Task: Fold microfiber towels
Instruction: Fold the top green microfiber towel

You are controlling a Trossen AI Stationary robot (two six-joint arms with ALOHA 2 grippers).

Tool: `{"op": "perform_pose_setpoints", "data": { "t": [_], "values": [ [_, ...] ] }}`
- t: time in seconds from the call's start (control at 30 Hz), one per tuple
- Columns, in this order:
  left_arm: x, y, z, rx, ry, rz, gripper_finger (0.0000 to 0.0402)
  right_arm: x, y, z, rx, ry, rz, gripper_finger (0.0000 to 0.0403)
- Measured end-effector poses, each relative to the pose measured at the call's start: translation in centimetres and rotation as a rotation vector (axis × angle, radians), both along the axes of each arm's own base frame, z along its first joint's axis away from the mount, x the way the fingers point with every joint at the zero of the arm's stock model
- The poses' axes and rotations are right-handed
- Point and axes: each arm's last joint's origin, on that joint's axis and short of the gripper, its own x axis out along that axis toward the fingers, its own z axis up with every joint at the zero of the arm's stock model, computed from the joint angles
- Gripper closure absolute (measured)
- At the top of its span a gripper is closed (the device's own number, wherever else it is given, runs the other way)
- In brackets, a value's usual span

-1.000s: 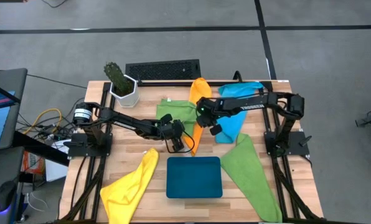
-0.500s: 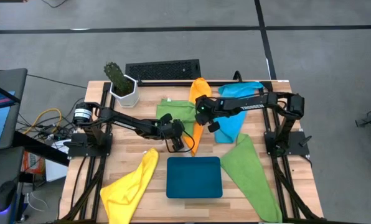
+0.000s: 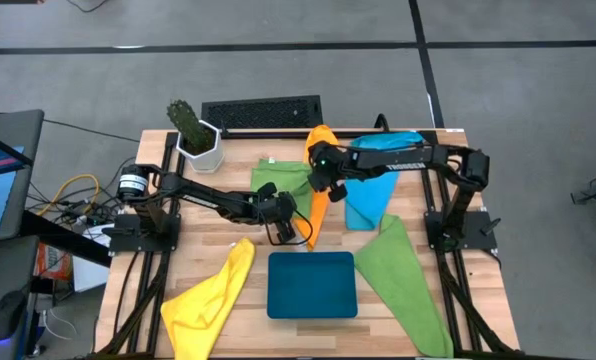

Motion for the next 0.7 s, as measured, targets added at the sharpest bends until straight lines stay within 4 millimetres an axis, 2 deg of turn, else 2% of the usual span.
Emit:
{"op": "perform_pose_setpoints", "data": {
  "t": [0.23, 0.4, 0.57, 0.63, 0.7],
  "values": [
    [0.0, 0.0, 0.0, -0.005, 0.000, -0.004, 0.0401, 0.5, -0.8, 0.5, 0.023, -0.103, 0.028, 0.0369],
    [0.0, 0.0, 0.0, -0.005, 0.000, -0.004, 0.0401, 0.8, -0.7, 0.8, 0.051, -0.155, 0.068, 0.0371],
    [0.0, 0.0, 0.0, -0.006, -0.001, -0.003, 0.0401, 1.1, -1.1, -0.8, 0.064, -0.130, 0.064, 0.0369],
    [0.0, 0.0, 0.0, -0.007, 0.001, -0.001, 0.0401, 2.1, -1.4, -1.3, 0.045, -0.165, 0.060, 0.0360],
    [0.0, 0.0, 0.0, -0.009, 0.001, -0.002, 0.0401, 1.7, -1.3, -2.0, 0.045, -0.117, 0.029, 0.0348]
  ]
}}
